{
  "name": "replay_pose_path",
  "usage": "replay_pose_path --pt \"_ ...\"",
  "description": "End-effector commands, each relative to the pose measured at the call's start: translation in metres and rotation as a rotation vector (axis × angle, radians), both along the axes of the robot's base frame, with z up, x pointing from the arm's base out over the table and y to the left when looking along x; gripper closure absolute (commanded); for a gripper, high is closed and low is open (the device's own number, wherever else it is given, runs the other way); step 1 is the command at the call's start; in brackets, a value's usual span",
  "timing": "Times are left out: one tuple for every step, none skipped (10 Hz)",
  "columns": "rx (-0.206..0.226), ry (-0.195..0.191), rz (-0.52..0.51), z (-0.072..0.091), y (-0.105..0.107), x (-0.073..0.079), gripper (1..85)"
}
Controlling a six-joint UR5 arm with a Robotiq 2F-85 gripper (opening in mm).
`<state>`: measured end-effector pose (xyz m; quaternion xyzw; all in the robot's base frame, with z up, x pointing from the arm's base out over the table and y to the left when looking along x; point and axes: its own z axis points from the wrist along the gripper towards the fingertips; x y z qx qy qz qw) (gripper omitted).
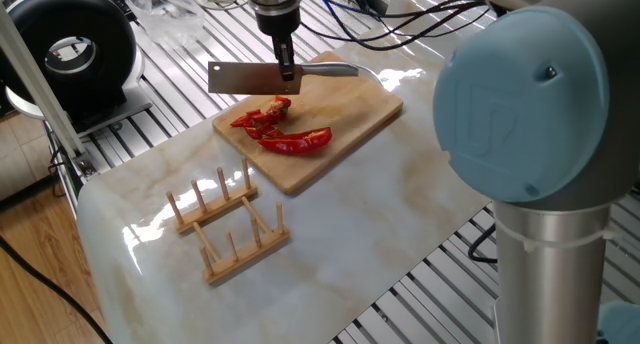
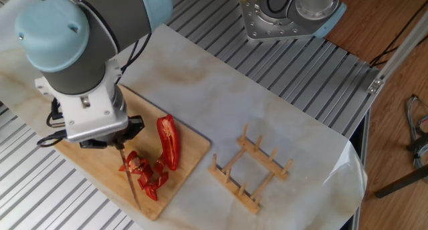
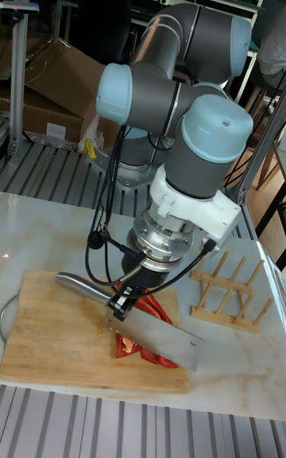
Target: Chop the chili peppers
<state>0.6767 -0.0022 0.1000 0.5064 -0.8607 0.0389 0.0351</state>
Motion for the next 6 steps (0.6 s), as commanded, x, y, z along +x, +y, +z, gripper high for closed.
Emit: replay_pose_path --pt "0.009 0.002 0.045 0.017 0.010 -0.004 84.3" --pt "0.007 -0.003 0.058 0.030 0.020 -0.007 84.3" --pt "0.024 0.001 0.068 0.037 0.031 -0.010 84.3" --pt "0.048 0.008 0.085 0.036 0.042 -0.012 84.3" --pt "0.052 0.005 0.094 0.032 0.049 -0.010 84.3" --pt "0.049 -0.001 0.093 0.027 0.055 -0.004 84.3"
